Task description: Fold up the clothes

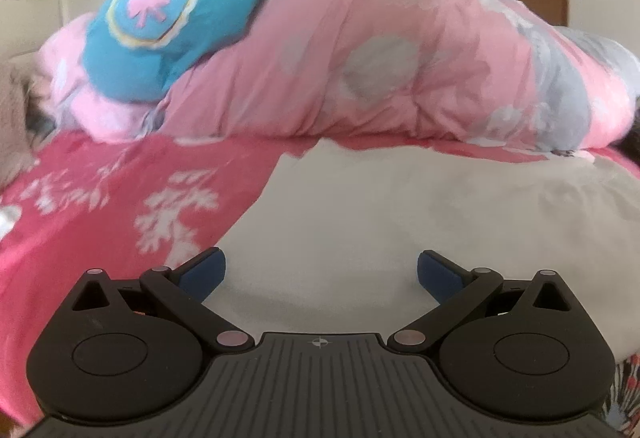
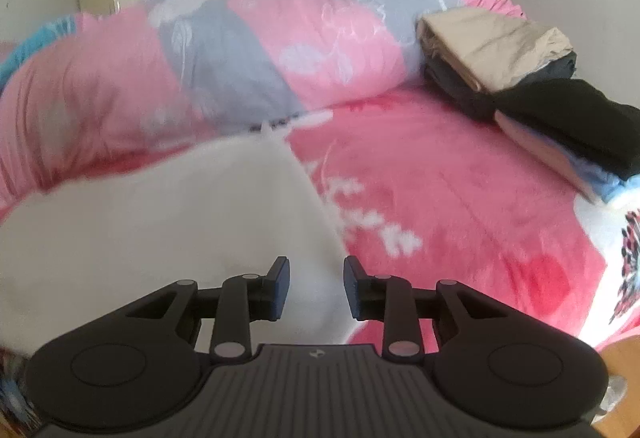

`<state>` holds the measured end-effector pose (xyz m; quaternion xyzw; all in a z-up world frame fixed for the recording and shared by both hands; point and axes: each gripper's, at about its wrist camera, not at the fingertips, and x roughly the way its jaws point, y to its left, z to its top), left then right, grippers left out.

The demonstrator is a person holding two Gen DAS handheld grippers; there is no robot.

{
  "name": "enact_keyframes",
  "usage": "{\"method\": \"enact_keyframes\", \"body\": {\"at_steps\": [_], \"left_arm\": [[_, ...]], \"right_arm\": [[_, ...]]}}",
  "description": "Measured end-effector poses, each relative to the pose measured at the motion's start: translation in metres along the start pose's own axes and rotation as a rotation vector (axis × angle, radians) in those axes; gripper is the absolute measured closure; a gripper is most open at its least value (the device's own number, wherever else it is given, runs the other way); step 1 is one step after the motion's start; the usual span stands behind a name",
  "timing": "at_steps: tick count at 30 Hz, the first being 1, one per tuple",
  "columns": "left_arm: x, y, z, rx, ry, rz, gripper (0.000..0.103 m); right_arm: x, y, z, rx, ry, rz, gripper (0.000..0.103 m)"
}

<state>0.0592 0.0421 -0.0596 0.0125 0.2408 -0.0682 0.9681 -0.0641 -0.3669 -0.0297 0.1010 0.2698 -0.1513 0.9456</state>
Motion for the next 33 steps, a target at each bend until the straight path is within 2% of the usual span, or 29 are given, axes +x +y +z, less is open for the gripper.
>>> {"method": "enact_keyframes", "body": {"at_steps": [5,9,15,17,21,23,29,30,33], "left_arm": [[0.017,-0.001,0.004,-0.032,-0.004,-0.005,0.000],[0.029,0.006,0.002,-0.048,0.000,-0.005,0.000],[0.035,0.016,-0.001,-0.089,0.001,-0.049,0.000],[0.036,0.017,-0.002,-0.090,0.001,-0.053,0.000],[0.038,0.019,-0.002,-0.098,0.001,-0.062,0.000],[0.039,0.019,-0.003,-0.101,-0.001,-0.066,0.000],[0.039,0.019,-0.004,-0.103,-0.005,-0.068,0.000],[0.039,0.019,-0.004,-0.104,-0.006,-0.068,0.000],[0.039,0.019,-0.005,-0.106,-0.008,-0.069,0.000]], "right_arm": [[0.021,0.044,0.013,-0.077,0.013,0.145,0.071],[0.051,0.047,0.018,-0.056,0.069,0.155,0.071],[0.077,0.020,0.036,-0.054,0.123,-0.017,0.073],[0.077,0.020,0.044,-0.039,0.121,0.005,0.072],[0.092,0.037,0.050,-0.060,0.169,0.128,0.072],[0.105,0.041,0.048,-0.086,0.204,0.125,0.072],[0.131,0.025,0.072,-0.088,0.180,-0.036,0.073],[0.132,0.023,0.077,-0.073,0.182,-0.039,0.072],[0.130,0.027,0.086,-0.062,0.176,0.040,0.072]]}}
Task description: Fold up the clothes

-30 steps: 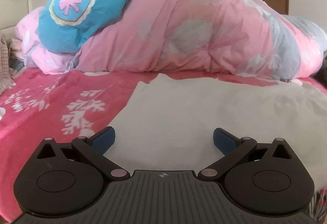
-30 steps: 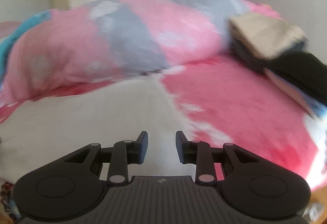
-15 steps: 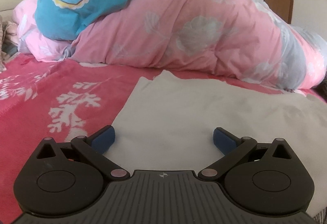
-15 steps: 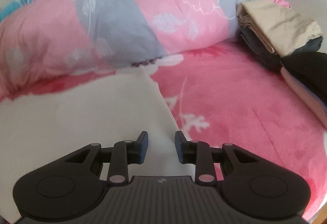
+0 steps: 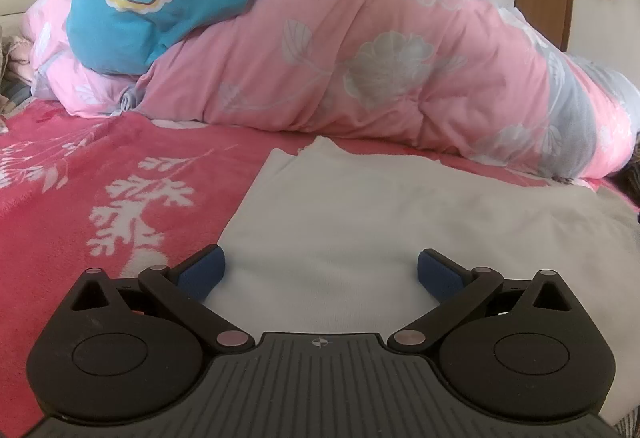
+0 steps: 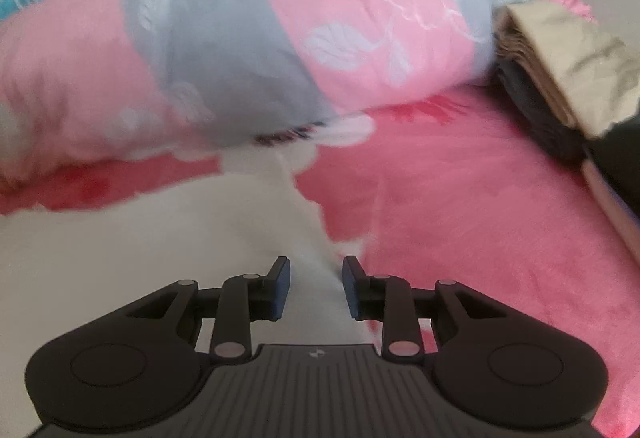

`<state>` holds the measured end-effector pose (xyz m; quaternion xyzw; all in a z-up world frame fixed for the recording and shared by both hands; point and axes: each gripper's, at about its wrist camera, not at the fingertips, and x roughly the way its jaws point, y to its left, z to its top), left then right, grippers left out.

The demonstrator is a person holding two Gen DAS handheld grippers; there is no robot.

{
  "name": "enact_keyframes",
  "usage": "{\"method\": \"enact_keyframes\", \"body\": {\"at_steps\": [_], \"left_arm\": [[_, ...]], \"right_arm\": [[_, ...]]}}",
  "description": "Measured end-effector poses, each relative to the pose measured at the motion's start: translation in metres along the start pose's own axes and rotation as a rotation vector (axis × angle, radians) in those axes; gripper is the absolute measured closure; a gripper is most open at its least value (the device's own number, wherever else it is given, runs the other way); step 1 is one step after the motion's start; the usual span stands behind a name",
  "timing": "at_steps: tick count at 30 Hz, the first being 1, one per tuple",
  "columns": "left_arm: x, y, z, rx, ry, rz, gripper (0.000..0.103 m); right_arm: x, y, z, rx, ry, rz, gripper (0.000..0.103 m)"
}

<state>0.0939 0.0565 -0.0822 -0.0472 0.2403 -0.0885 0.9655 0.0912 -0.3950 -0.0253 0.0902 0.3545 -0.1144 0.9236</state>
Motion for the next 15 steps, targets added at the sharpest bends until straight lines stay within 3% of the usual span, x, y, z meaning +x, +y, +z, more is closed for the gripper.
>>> {"method": "enact_keyframes", "body": {"at_steps": [3,5,8,11,15], "left_arm": [[0.000,0.000,0.000,-0.002,-0.001,-0.002,0.000],[0.000,0.001,0.000,-0.005,0.000,-0.004,0.000],[0.000,0.001,0.001,-0.007,0.000,-0.006,0.000],[-0.002,0.002,0.003,-0.011,0.000,-0.006,0.000],[-0.008,0.001,0.008,-0.008,-0.011,-0.001,0.000]], "right_arm": [[0.012,0.002,0.003,0.018,0.034,0.059,0.072],[0.027,-0.004,0.003,0.044,0.062,0.034,0.073],[0.028,-0.022,0.010,0.130,0.037,-0.093,0.071],[0.001,-0.020,0.006,0.149,-0.019,-0.031,0.071],[-0.027,0.009,-0.011,0.080,-0.062,0.108,0.071]]}}
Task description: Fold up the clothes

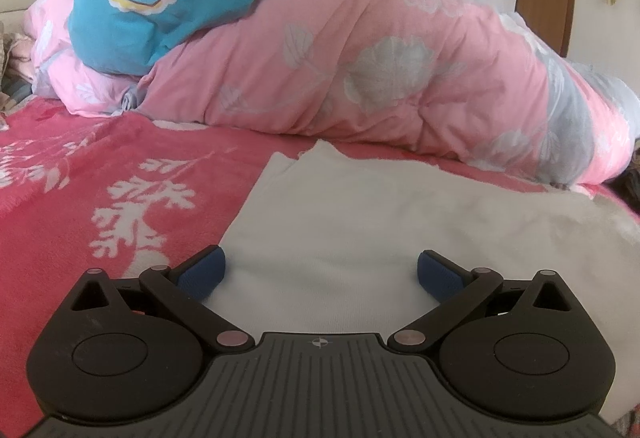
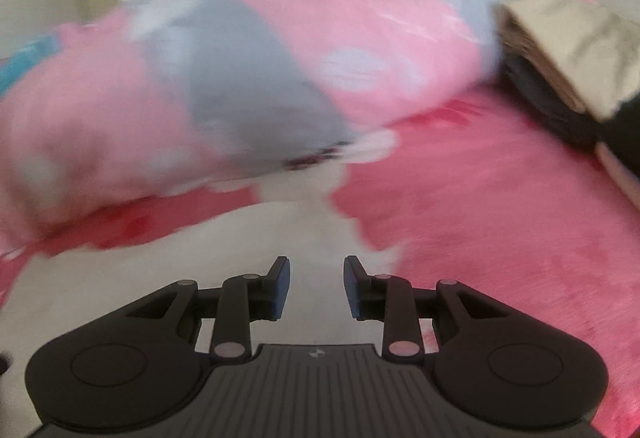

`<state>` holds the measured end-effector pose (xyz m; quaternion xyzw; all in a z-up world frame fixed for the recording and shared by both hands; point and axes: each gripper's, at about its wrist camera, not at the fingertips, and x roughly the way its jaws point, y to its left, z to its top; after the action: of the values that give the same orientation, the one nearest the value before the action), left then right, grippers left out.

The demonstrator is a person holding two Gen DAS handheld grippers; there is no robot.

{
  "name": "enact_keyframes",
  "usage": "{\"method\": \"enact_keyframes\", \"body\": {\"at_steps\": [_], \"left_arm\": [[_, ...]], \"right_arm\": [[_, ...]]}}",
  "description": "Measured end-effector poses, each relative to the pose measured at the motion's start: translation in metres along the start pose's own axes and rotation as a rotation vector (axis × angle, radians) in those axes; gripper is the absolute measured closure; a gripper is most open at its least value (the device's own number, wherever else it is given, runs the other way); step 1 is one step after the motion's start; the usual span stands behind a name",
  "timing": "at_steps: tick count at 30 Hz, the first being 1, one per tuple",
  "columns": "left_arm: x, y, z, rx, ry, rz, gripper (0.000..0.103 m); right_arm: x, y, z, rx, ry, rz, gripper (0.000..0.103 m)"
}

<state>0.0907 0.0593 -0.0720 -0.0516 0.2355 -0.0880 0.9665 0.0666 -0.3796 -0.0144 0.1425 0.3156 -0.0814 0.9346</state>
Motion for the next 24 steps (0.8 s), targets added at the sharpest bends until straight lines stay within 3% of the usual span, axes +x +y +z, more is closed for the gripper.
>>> {"method": "enact_keyframes", "body": {"at_steps": [7,11,12,13,15,18,24], "left_arm": [[-0.004,-0.015,0.029,0.069,-0.047,-0.007,0.002],[0.018,-0.019,0.047,0.044,0.000,-0.031,0.015],[0.027,-0.018,0.050,0.025,0.029,-0.040,0.028],[0.036,-0.016,0.052,0.004,0.062,-0.048,0.035],[0.054,-0.012,0.055,-0.035,0.132,-0.054,0.042],[0.079,-0.005,0.055,-0.052,0.213,-0.022,0.045],[0.100,-0.003,0.057,0.039,0.193,0.059,0.047]], "right_arm": [[-0.002,0.032,-0.040,-0.050,0.014,0.121,0.071],[0.006,0.045,-0.062,-0.104,0.020,0.147,0.071],[0.006,0.047,-0.067,-0.120,0.011,0.146,0.071],[0.006,0.049,-0.071,-0.135,0.000,0.145,0.071],[0.005,0.047,-0.076,-0.137,-0.022,0.154,0.071],[0.002,0.039,-0.079,-0.111,-0.042,0.186,0.072],[0.005,0.023,-0.084,-0.067,-0.071,0.233,0.072]]}}
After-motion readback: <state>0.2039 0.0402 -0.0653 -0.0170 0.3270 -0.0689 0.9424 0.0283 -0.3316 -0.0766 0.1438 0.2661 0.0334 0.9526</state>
